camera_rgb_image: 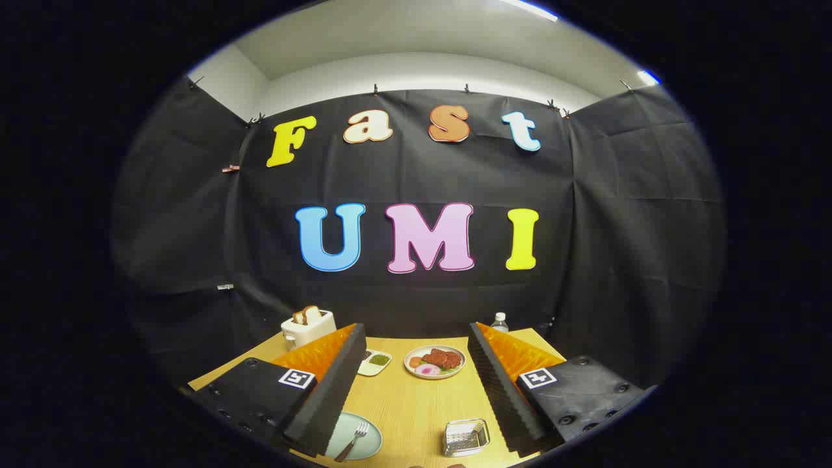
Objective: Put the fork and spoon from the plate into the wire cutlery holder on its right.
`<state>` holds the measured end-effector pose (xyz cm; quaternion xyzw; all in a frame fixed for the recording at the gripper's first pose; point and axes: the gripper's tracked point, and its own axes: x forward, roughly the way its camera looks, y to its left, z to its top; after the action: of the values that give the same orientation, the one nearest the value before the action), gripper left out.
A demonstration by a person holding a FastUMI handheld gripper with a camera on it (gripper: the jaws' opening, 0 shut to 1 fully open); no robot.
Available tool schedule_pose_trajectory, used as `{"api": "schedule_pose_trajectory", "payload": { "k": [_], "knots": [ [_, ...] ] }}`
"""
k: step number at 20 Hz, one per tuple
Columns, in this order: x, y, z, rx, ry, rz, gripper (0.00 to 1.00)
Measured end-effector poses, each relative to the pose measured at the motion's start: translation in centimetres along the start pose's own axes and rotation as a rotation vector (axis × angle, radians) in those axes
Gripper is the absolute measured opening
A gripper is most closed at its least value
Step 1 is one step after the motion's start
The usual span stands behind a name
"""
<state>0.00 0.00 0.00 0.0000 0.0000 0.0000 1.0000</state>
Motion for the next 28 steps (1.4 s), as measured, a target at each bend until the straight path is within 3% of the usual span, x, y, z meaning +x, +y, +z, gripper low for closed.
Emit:
{"api": "schedule_pose_trajectory", "payload": {
  "k": [20, 28],
  "knots": [
    [0.7, 1.3, 0.9, -0.007, -0.024, 0.008, 0.98],
    [1.6, 4.3, -2.9, 0.015, 0.082, 0.064, 0.98]
  ]
}}
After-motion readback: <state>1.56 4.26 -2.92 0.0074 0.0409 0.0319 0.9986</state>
